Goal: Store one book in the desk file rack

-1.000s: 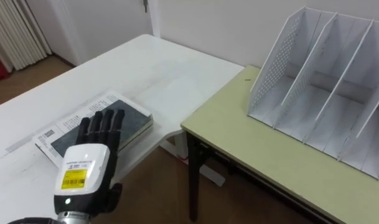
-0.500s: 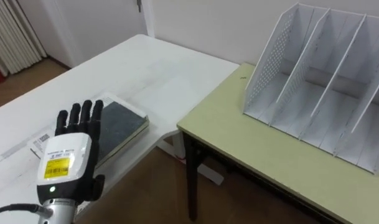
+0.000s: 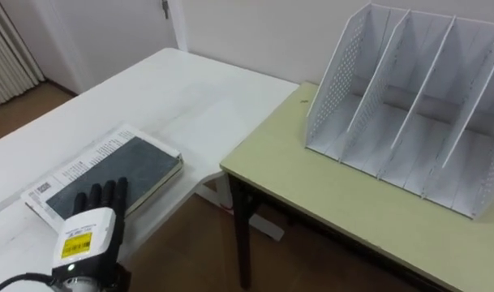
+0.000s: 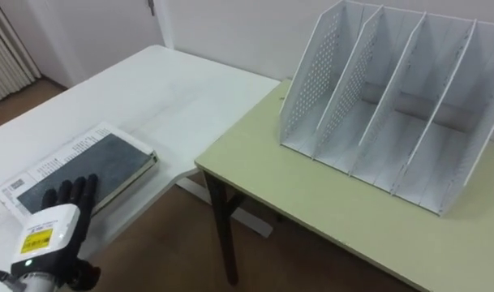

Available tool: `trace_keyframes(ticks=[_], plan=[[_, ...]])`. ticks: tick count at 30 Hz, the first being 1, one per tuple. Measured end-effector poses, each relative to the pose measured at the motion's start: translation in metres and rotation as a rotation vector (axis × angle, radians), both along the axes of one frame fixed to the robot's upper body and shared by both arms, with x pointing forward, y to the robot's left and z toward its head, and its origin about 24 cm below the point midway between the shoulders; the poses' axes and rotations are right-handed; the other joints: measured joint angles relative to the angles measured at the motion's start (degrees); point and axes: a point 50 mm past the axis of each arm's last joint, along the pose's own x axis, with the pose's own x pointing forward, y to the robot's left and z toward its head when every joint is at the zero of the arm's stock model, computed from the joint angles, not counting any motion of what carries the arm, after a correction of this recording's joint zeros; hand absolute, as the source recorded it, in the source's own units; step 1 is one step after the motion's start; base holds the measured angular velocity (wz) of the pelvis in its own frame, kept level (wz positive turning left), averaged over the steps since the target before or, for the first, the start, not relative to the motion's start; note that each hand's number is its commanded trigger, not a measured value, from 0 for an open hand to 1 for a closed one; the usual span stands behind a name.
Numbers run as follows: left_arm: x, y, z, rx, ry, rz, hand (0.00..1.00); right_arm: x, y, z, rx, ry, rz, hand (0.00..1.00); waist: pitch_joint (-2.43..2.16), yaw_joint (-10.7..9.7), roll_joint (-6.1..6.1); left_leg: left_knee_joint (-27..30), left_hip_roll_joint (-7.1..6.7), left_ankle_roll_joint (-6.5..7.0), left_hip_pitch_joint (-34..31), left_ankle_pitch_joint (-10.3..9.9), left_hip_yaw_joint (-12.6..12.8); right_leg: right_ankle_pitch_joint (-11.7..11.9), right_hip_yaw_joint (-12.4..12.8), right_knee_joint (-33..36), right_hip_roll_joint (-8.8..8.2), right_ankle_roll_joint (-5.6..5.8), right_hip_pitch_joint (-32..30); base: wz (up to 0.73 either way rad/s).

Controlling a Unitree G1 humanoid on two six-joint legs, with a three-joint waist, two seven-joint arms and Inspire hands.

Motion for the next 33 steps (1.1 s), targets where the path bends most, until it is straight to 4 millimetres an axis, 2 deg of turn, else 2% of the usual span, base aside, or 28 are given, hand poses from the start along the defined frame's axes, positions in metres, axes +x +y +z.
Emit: trace_keyframes(ticks=[3,5,6,10,12,15,24,33], plan=[[0.004,0.000,-0.001,-0.002,0.032,0.001,0.00,0.001,0.000,0.000,0.001,-0.003,-0.004,0.00,0.00,-0.2,0.16,-0.1,0.03,0.02,-0.1,0.0,-0.1,0.0,0.1,0.1,0.08,0.06,0.2,0.00],[0.005,0.001,-0.003,-0.004,0.054,0.005,0.95,0.001,0.000,0.000,0.001,-0.004,-0.005,0.00,-0.08,-0.3,0.41,-0.1,0.04,0.03,0.0,0.0,-0.1,0.0,0.1,0.1,0.11,0.06,0.2,0.00],[0.004,0.002,-0.004,-0.005,0.067,0.009,1.00,0.001,-0.001,0.000,0.001,0.001,-0.006,0.00,-0.20,-0.3,0.59,-0.1,0.05,0.03,0.0,0.0,0.0,0.0,0.2,0.1,0.13,0.06,0.2,0.00],[0.006,0.001,-0.002,-0.005,0.064,0.012,1.00,0.001,-0.003,0.001,-0.001,0.009,-0.007,0.00,-0.29,-0.3,0.95,0.0,0.01,0.02,0.1,0.0,0.3,0.0,0.3,0.0,0.13,0.06,0.2,0.00],[0.012,0.001,0.006,-0.004,0.031,0.018,1.00,0.001,-0.005,0.002,-0.008,0.010,-0.006,0.00,-0.45,0.0,1.32,0.0,0.00,0.09,0.3,0.1,0.5,0.0,0.3,0.0,0.05,0.08,0.2,0.00],[0.017,0.000,0.012,-0.001,0.008,0.014,1.00,0.001,-0.007,0.002,-0.013,0.016,-0.007,0.00,-0.40,0.1,1.74,-0.1,-0.01,0.11,1.1,0.1,0.6,0.0,0.4,-0.1,0.02,0.13,0.9,0.00],[0.026,0.004,0.023,0.017,-0.032,0.036,1.00,0.002,-0.009,0.003,-0.016,0.024,-0.005,0.00,-0.43,0.0,1.67,-0.1,-0.09,0.11,1.1,0.1,0.8,-0.1,0.9,-0.1,-0.01,0.19,0.9,-0.02],[0.027,0.008,0.026,0.027,-0.044,0.043,1.00,0.003,-0.008,0.003,-0.013,0.030,-0.007,0.00,-0.48,-0.1,1.51,-0.2,-0.09,0.11,1.3,0.1,0.8,-0.2,0.9,-0.8,0.02,0.20,1.0,0.00]])
